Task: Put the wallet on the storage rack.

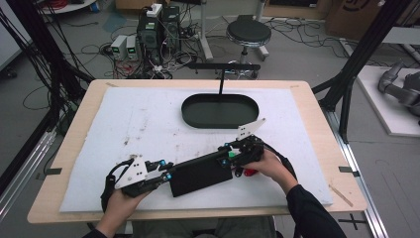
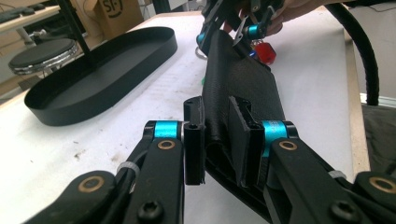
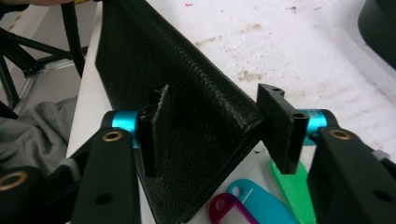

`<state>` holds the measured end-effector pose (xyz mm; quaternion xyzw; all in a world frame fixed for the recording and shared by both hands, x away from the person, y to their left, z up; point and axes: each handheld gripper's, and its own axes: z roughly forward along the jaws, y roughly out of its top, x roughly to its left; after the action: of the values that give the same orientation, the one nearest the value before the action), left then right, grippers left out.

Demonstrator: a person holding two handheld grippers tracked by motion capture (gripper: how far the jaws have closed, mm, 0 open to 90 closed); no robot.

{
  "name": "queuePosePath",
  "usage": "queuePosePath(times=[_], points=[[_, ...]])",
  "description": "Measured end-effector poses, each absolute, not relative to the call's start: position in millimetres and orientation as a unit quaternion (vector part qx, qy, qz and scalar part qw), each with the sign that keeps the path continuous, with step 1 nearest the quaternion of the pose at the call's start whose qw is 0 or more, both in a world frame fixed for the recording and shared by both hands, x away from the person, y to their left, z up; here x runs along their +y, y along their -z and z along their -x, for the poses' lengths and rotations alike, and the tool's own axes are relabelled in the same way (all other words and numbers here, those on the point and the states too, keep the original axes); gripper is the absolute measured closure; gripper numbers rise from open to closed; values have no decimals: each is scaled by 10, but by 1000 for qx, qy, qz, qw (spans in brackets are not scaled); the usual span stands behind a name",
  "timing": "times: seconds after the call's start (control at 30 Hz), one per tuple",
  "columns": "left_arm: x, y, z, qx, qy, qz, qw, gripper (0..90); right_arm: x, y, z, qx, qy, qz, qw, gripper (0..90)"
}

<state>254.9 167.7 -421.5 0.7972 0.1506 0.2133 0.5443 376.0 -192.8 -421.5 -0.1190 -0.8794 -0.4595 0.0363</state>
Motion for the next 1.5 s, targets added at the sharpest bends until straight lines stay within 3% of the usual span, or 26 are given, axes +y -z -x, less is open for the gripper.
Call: queuePosePath(times=[0.13, 0.17, 0.2, 0.23, 0.33, 0.63, 0.77, 0.87, 1.0, 1.17, 1.4, 1.5], points=[[1697, 4246, -2581, 165, -202, -794, 550, 713, -2017, 4172, -3753, -872, 474, 109, 50, 648], [1701, 4251, -2588, 169, -199, -792, 552, 713, -2017, 4172, -3753, -872, 474, 109, 50, 648], [1706, 4261, -2605, 178, -192, -791, 553, 629, -2025, 4164, -3744, -872, 474, 108, 52, 666], [1707, 4273, -2621, 188, -187, -791, 552, 629, -2036, 4152, -3734, -873, 475, 102, 49, 689], [1716, 4316, -2678, 222, -164, -789, 549, 412, -2054, 4105, -3684, -871, 482, 86, 39, 727], [1736, 4473, -2818, 262, -67, -787, 555, 363, -2056, 4077, -3650, -870, 485, 79, 30, 735], [1671, 4521, -2842, 259, -35, -797, 545, 378, -2059, 4075, -3645, -871, 485, 75, 29, 734], [1624, 4507, -2820, 231, -30, -798, 556, 578, -2063, 4071, -3636, -869, 487, 76, 29, 734], [1623, 4449, -2819, 213, -41, -793, 569, 727, -2114, 4056, -3629, -869, 489, 72, 27, 732], [1577, 4318, -2850, 180, -60, -793, 579, 740, -2188, 3973, -3588, -860, 506, 65, -1, 687], [1530, 4147, -2904, 151, -86, -796, 580, 741, -2394, 3832, -3606, -835, 542, 92, -20, 474], [1538, 4096, -2936, 148, -96, -790, 587, 741, -2506, 3795, -3629, -827, 549, 112, -35, 422]])
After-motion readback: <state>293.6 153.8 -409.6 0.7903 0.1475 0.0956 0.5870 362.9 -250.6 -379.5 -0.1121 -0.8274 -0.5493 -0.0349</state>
